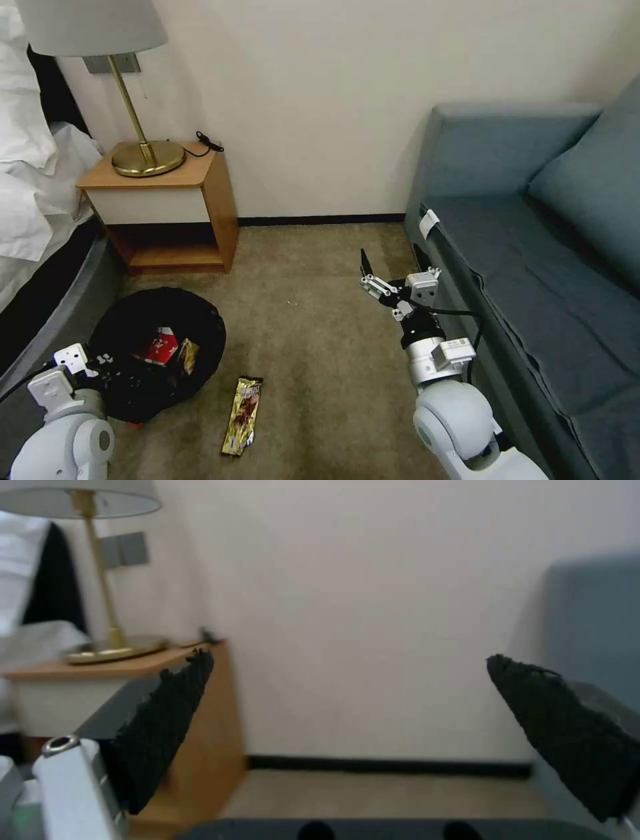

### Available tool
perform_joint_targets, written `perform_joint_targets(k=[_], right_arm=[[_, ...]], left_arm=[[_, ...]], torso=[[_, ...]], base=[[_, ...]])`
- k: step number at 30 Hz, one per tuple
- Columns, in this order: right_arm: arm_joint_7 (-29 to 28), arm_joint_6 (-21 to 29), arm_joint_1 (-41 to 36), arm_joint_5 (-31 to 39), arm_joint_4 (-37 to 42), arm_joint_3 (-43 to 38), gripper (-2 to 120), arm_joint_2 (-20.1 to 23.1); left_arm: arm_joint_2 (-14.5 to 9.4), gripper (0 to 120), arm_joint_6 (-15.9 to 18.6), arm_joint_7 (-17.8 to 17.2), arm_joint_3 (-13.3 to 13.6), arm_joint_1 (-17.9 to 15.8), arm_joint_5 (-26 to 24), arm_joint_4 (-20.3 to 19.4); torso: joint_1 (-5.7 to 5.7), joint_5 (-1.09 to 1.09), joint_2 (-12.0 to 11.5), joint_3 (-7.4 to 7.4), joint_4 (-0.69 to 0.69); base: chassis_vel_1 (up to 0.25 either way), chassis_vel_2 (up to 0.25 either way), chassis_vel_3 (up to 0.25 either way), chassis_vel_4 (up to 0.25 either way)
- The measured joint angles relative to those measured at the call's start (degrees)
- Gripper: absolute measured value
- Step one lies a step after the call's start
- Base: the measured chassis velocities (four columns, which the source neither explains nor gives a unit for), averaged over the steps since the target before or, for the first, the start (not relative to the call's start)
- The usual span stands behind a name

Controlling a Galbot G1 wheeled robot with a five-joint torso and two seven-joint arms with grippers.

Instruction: Pick up the trash bin, then pick up the garbage on the floor and place it into the trash bin.

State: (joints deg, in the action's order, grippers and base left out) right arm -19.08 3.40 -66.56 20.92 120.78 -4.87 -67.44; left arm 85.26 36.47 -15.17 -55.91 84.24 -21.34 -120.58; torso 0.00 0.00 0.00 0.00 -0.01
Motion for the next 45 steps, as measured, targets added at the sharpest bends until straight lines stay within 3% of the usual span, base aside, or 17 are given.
perform_joint_targets(k=[2, 6, 9, 10, 14, 23, 29, 45], right_arm=[[-3.5, 4.9, 7.4, 9.1, -2.5, 4.8, 100, 0.7], [-6.8, 8.2, 14.7, 16.4, -6.4, 10.0, 100, 0.5], [-12.1, 14.8, 28.7, 31.9, -14.8, 19.2, 100, -1.7], [-12.1, 14.8, 28.7, 31.9, -14.8, 19.2, 100, -1.7], [-15.0, 20.7, 40.5, 41.5, -29.8, 32.2, 100, -5.0], [-14.2, 23.5, 46.8, 46.7, -43.3, 49.2, 100, -9.6], [-11.7, 23.1, 47.0, 46.3, -50.2, 55.3, 100, -13.9], [-9.2, 21.6, 42.3, 42.4, -55.2, 64.4, 100, -17.6]], left_arm=[[0.0, 2, 0.0, 0.0, 0.0, 0.1, 0.1, -0.1], [0.0, 2, 0.0, 0.0, -0.1, 0.2, 0.2, -0.2], [0.2, 2, -0.1, 0.0, -0.1, 0.5, 0.5, -0.4], [0.2, 2, -0.1, 0.0, -0.1, 0.5, 0.5, -0.4], [0.4, 2, -0.3, -0.1, 0.2, 0.8, 1.2, -0.5], [0.7, 2, -0.5, 0.0, 0.4, 1.0, 2.0, -0.6], [0.9, 2, -0.5, 0.0, 0.4, 1.1, 2.3, -0.5], [1.3, 2, -0.9, 0.0, 0.8, 1.1, 2.8, -0.1]], torso=[[0.0, -0.01, 0.0, 0.0, 0.01], [0.0, -0.01, 0.0, -0.01, 0.0], [0.0, -0.05, 0.0, 0.0, 0.04], [0.0, -0.05, 0.0, 0.0, 0.04], [0.0, -0.03, 0.0, 0.0, 0.03], [0.0, -0.02, 0.0, 0.0, 0.01], [0.0, -0.02, 0.0, 0.0, 0.02], [0.0, -0.01, 0.0, 0.0, 0.01]], base=[[0.046, -0.048, -0.043, 0.044], [0.02, -0.022, -0.028, 0.018], [0.0, 0.0, 0.0, 0.0], [0.0, 0.0, 0.0, 0.0], [0.0, 0.0, 0.0, 0.0], [0.0, 0.0, 0.0, 0.0], [0.0, 0.0, 0.0, 0.0], [0.0, 0.0, 0.0, 0.0]])
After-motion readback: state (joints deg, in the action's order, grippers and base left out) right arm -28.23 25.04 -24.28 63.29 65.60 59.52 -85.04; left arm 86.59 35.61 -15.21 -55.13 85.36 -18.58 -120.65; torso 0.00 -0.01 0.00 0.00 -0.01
